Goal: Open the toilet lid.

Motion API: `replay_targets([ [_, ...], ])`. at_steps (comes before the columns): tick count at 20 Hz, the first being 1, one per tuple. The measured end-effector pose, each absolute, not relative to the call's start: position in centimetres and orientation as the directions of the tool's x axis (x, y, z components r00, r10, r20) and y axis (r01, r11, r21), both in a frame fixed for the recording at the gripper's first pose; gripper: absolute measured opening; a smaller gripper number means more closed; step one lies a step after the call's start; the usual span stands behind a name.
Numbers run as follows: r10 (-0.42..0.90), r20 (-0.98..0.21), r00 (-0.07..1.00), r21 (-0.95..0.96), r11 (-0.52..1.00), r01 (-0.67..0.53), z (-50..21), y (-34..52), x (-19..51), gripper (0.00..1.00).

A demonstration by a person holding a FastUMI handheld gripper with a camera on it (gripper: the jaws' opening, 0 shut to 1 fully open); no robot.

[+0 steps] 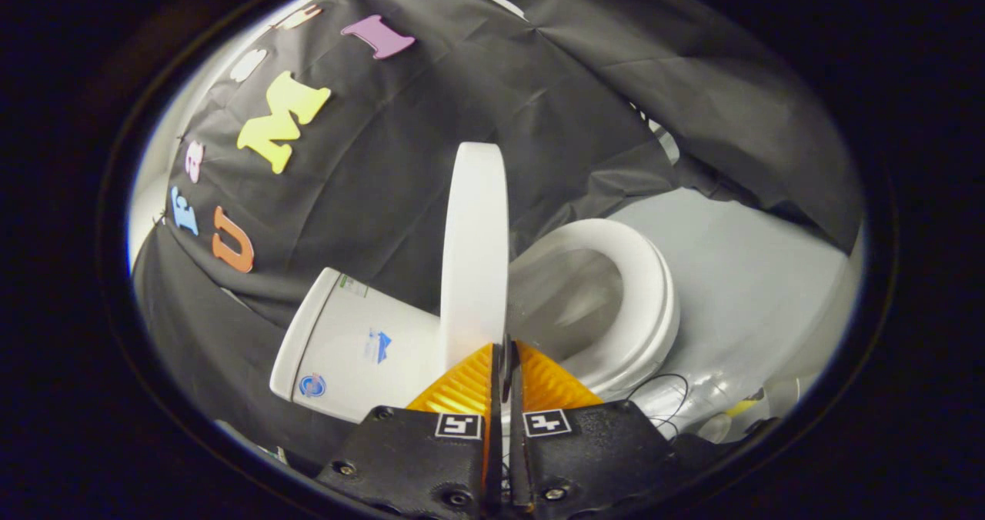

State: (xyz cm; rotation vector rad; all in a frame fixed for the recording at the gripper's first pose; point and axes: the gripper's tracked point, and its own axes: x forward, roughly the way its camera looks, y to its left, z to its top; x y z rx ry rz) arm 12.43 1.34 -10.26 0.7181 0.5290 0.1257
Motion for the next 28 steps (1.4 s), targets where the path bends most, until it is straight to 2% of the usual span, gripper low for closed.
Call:
replay_targets([
  [7, 0.227, -0.433, 0.872, 0.586, 0.806, 0.081, -8.8, 2.6, 12.3, 0.07],
  [28, 0.156, -0.384, 0.91, 0.406, 0.914, 0.015, -3.5, 10.2, 11.6, 0.07],
])
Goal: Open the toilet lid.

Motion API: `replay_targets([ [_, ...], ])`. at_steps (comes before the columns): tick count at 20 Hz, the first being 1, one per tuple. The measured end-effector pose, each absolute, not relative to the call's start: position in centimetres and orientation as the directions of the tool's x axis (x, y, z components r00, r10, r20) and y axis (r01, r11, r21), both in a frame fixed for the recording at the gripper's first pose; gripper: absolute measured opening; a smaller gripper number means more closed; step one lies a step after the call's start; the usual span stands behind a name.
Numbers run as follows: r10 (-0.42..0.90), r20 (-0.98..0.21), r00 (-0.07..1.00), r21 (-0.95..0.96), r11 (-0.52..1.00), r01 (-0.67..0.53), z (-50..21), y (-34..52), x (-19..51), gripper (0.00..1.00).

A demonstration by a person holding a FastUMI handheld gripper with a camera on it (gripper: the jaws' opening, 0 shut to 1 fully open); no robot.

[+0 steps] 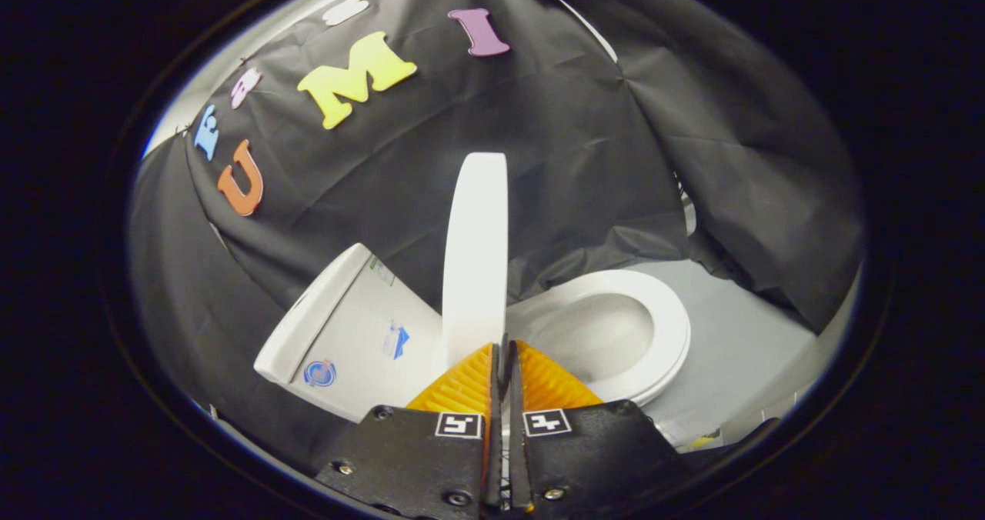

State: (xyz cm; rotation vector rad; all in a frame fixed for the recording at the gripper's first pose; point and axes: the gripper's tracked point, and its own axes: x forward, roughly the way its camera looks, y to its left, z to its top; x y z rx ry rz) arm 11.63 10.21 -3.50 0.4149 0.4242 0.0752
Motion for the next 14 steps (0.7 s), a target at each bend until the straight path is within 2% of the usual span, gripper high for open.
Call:
replay_targets([
  [14, 0.118, -0.368, 0.922, 0.222, 0.974, -0.035, -1.1, 17.2, 11.3, 0.11],
])
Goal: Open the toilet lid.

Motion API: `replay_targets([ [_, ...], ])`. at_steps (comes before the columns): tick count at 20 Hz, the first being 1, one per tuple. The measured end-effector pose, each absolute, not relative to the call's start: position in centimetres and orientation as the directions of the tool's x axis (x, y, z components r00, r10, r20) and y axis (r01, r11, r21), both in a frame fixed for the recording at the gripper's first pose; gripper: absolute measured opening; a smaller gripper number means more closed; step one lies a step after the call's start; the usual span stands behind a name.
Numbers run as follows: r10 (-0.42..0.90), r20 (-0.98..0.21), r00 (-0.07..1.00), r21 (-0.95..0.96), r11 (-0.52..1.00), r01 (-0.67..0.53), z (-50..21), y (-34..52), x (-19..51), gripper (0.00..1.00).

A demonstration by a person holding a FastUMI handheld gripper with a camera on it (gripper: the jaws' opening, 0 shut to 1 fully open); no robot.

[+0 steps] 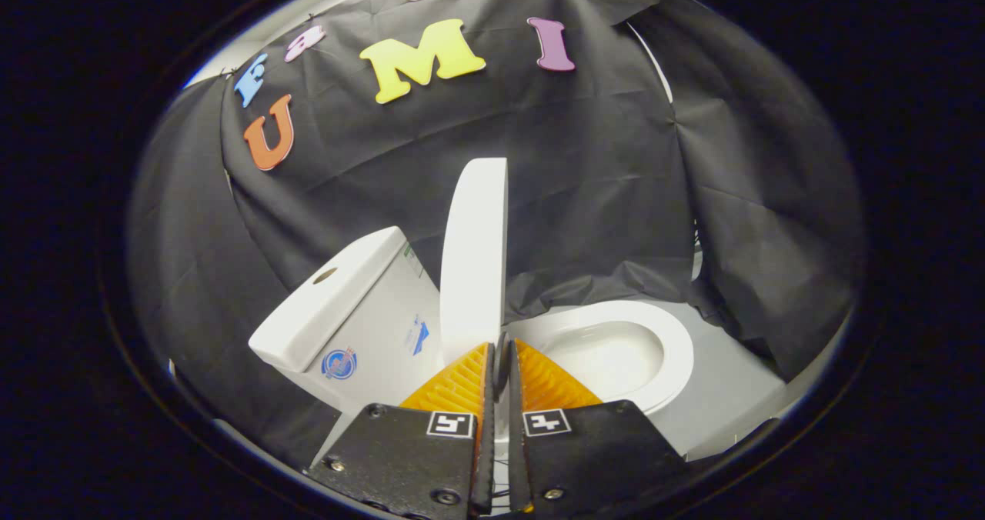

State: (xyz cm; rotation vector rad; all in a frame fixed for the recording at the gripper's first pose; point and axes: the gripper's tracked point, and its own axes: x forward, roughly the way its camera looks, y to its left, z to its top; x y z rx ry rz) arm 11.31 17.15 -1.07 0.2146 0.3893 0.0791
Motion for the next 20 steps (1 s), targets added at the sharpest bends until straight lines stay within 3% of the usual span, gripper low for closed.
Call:
replay_targets([
  [20, 0.072, -0.362, 0.929, -0.049, 0.994, -0.096, -0.8, 25.6, 11.1, 0.13],
])
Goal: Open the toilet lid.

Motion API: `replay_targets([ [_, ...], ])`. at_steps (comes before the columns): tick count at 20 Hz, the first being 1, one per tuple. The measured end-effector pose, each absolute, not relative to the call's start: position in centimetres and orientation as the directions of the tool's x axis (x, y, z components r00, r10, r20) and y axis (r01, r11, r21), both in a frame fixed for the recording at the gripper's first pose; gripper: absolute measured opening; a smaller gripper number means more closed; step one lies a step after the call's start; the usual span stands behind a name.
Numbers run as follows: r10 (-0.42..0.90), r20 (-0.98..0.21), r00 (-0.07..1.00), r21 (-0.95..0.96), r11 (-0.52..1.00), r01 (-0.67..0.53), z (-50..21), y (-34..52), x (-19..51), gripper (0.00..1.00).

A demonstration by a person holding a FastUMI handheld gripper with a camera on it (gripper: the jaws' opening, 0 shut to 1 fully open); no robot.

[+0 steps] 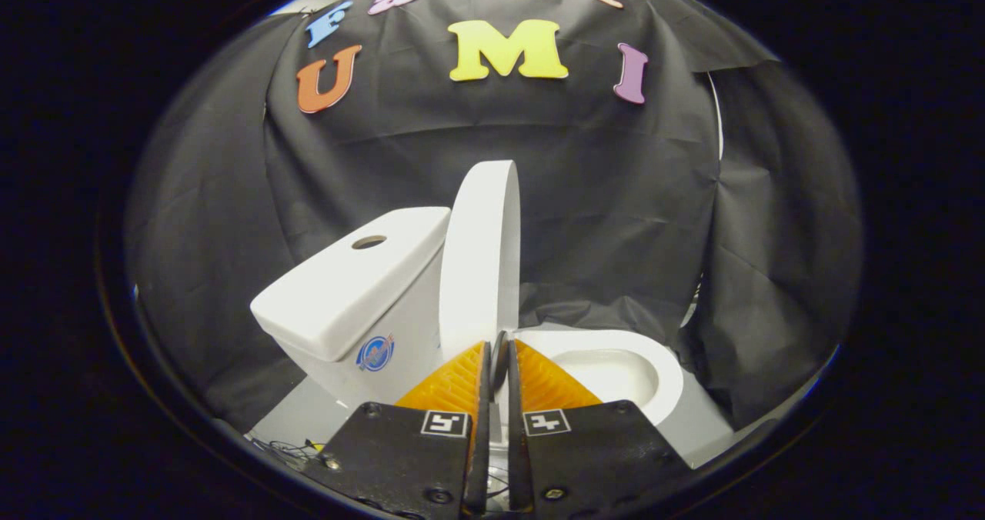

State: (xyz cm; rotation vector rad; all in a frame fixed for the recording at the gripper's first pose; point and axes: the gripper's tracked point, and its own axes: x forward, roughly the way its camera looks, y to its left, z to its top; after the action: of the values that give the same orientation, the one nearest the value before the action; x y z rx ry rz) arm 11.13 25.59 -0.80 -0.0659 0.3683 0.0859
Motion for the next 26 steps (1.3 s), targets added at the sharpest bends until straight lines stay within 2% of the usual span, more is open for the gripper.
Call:
replay_targets([
  [8, 0.103, -0.383, 0.918, -0.126, 0.979, -0.162, -1.3, 28.1, 11.1, 0.15],
  [12, 0.161, -0.377, 0.912, -0.17, 0.956, -0.239, -1.6, 28.5, 10.7, 0.2],
  [14, 0.256, -0.352, 0.901, -0.155, 0.933, -0.326, -1.0, 29.5, 9.7, 0.29],
  [15, 0.295, -0.332, 0.896, -0.152, 0.921, -0.359, -0.6, 29.5, 9.1, 0.43],
  [18, 0.293, -0.236, 0.927, -0.145, 0.932, -0.331, 1.1, 26.4, 8.0, 0.85],
  [21, 0.301, -0.144, 0.943, -0.058, 0.949, -0.311, 2.7, 23.1, 6.4, 0.85],
  [24, 0.25, -0.062, 0.966, 0.003, 0.968, -0.251, 4.6, 17.8, 4.8, 0.98],
  [26, 0.208, -0.019, 0.978, 0.011, 0.978, -0.208, 5.6, 14.5, 3.7, 0.98],
])
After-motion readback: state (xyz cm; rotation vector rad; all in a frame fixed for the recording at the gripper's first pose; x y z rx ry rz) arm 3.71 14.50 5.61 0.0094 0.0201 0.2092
